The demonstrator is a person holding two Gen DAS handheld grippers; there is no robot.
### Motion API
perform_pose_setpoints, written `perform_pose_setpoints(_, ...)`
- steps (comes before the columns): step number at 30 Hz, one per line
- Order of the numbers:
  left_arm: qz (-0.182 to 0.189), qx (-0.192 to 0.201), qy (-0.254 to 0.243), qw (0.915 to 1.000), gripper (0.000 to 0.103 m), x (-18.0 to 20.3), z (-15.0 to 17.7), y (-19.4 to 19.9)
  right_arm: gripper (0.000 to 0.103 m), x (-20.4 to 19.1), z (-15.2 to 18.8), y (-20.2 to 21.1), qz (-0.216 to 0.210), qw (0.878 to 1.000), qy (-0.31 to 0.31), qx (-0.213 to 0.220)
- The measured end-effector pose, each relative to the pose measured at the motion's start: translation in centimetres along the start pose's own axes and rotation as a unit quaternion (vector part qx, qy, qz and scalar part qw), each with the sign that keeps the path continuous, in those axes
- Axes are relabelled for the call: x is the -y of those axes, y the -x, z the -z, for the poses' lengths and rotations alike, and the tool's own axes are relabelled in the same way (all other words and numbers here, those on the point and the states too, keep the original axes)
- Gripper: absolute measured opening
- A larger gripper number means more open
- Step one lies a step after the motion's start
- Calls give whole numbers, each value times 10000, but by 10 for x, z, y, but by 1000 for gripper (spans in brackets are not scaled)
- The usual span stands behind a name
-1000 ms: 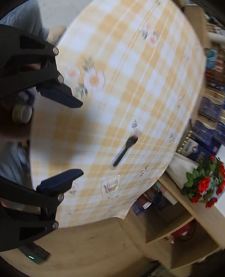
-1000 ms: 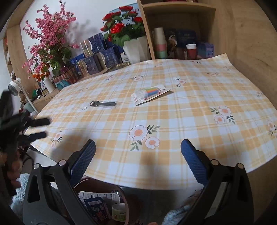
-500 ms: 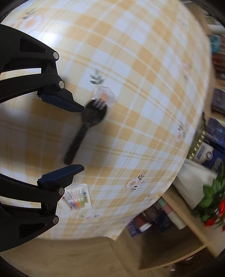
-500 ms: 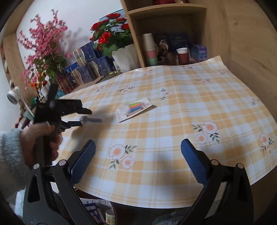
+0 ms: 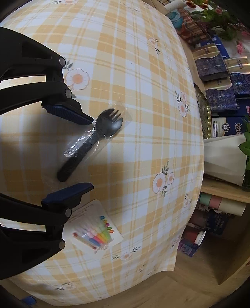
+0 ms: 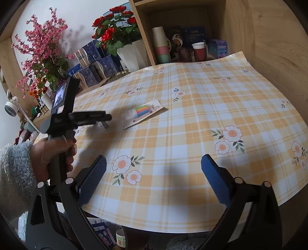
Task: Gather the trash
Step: 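Grasp the black plastic-wrapped spoon with the left gripper, then grasp the colourful candle card with the right gripper while the left holds the spoon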
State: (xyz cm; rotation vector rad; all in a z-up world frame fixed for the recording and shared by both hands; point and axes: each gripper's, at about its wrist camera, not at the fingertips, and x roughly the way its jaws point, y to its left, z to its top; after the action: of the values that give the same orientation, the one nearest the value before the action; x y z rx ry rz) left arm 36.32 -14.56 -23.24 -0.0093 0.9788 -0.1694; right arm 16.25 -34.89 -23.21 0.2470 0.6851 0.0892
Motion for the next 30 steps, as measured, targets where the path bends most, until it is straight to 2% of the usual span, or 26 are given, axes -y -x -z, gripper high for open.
perform_pose_setpoints(3,-148,2,-31,9999,60,3,-7,-6,97,-6,1,-5,62,9999,46,-90)
perform_pose_setpoints(4,-222,41,-75,9997,45,4,-7,-5,97,-6,0,-6,81,9999,46,-114)
perform_pose_setpoints(5,-225,93,-81,9997,23,3,-7,-5,97,-6,0,-9,106,9998,20,-157)
perform_pose_setpoints(7,105,148,110,9998,13,-10,-2,-1,97,-4,-3,-14,112,9995,-130,-257)
perform_pose_setpoints(9,423,147,279,9986,10,-25,5,4,97,-1,-6,-19,30,9988,-348,-336)
perform_pose_setpoints(13,765,162,706,9944,10,-59,21,19,95,-9,-21,-39,-235,9974,-544,-415)
perform_pose_setpoints(14,821,209,836,9929,9,-66,24,24,92,-15,-26,-45,-269,9975,-503,-414)
perform_pose_setpoints(16,1044,557,1348,9838,9,-91,36,47,83,-26,-39,-59,-426,9966,-556,-433)
perform_pose_setpoints(20,1089,945,1676,9753,9,-117,57,86,68,-32,-64,-94,-984,9839,-1414,-466)
perform_pose_setpoints(22,1067,1040,1715,9739,9,-126,66,98,66,-39,-76,-112,-817,9817,-1651,-474)
perform_pose_setpoints(24,1033,1146,1744,9725,9,-135,75,110,66,-46,-85,-128,-464,9825,-1734,-489)
perform_pose_setpoints(26,960,1303,1825,9698,9,-143,85,123,66,-55,-93,-145,169,9830,-1721,-613)
perform_pose_setpoints(28,894,1410,1857,9683,9,-151,94,132,66,-58,-96,-161,517,9775,-1915,-717)
perform_pose_setpoints(30,881,1451,1874,9675,9,-155,103,137,66,-62,-100,-178,1040,9714,-1955,-851)
